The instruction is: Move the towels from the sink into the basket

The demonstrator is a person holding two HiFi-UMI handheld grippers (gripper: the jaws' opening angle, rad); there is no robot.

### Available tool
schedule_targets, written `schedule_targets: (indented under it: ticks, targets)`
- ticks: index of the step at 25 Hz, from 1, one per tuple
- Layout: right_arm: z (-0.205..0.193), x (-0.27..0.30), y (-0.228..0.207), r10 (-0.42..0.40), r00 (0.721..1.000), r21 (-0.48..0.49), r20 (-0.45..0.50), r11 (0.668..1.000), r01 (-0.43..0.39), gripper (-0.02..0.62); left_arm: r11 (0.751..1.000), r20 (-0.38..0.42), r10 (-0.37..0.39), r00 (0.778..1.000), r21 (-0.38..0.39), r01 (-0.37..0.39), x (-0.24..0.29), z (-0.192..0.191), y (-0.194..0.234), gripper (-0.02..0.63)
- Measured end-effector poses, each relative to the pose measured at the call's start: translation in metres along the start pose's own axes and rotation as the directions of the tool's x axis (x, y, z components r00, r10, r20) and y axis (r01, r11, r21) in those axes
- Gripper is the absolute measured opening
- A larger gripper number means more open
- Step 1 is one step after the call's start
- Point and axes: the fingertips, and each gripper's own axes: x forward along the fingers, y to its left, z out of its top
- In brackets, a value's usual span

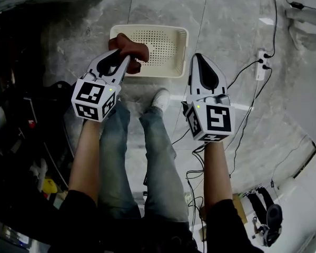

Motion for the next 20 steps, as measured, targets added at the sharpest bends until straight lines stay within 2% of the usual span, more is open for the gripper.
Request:
schedule_targets:
  ticks: [2,4,6,14,20]
  targets:
    - [-0.002,0.001,0.0,0.002,1.0,-0.005,-0.006,1.0,-0.002,0.015,0.999,-0.074,-0.017,0.997,0.036,0.019,0.015,-0.018,0.0,0.2]
    - [-0.003,0.001,-0.001,0.002,1.0,-0.012,-0.013,1.0,-0.002,0.015,0.996,-0.155,-0.026,0.988,0.084,0.039,0.027,-0.037,0.001,0.239]
    - [-0.004,0.0,-0.002,0.001,1.0,-0.012,-0.018,1.0,-0.001,0.015,0.993,-0.199,-0.03,0.98,0.108,0.053,0.032,-0.047,0.002,0.272]
    - [0.004,-0.008,-0.004,-0.003,1.0,-0.012,-0.006,1.0,0.003,0.015,0.996,-0.171,-0.028,0.985,0.073,0.041,0.022,-0.034,0.0,0.275]
    - [0.032,-0.024,0.002,0.003,1.0,-0.012,0.009,1.0,-0.003,0.015,0.995,-0.154,-0.031,0.988,0.087,0.045,0.002,-0.009,-0.015,0.259]
